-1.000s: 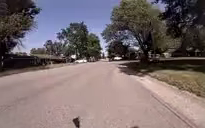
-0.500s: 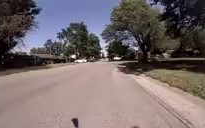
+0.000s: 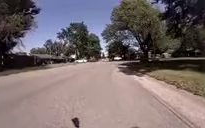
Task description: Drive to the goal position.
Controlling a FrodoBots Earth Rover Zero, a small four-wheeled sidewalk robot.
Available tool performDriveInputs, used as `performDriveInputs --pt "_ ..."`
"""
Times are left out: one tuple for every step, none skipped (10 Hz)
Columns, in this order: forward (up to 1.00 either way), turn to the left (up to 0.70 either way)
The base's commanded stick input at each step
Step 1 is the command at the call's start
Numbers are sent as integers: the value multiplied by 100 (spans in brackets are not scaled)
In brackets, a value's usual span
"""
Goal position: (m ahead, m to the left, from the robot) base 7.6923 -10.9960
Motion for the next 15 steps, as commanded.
performDriveInputs --pt "50 0" --pt "50 0" --pt "50 0" --pt "50 0" --pt "50 0" --pt "50 0" --pt "50 0" --pt "50 0" --pt "50 0" --pt "50 0" --pt "50 0" --pt "50 0" --pt "50 0" --pt "50 0" --pt "50 0"
